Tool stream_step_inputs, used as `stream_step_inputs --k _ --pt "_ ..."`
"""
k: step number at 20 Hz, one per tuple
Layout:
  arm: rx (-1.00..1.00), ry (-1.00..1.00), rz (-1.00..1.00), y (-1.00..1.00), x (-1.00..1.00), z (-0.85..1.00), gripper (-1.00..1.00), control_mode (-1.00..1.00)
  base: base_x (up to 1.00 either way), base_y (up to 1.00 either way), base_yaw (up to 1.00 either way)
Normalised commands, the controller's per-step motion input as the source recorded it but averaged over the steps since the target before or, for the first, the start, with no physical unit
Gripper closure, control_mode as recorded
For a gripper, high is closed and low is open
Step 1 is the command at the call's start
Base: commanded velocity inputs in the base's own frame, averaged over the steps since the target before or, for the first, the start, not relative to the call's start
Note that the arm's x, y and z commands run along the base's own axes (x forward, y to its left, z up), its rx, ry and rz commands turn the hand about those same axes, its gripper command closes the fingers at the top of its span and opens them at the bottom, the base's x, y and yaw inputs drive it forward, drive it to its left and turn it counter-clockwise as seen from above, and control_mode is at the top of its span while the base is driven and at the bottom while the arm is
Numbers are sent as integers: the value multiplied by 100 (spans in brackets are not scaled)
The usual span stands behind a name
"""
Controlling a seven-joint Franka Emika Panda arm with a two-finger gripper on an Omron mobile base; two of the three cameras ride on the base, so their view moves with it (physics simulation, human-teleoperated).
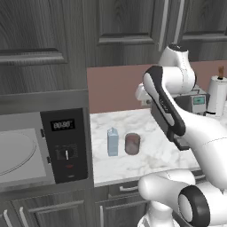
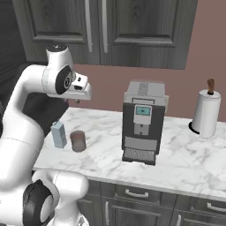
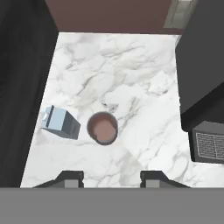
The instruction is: Place the microwavable item in the microwave. Then, close the microwave door and press the start button.
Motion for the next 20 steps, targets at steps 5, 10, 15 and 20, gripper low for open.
stream_step_inputs --k 5,10,15,20 --pt "0 3 0 8 -4 -10 -100 -100 0 0 0" --pt "-7 6 -1 64 0 -76 -100 -100 0 0 0" --pt "0 5 -11 61 0 -96 -100 -100 0 0 0" --pt "6 3 -2 -5 0 -58 -100 -100 0 0 0"
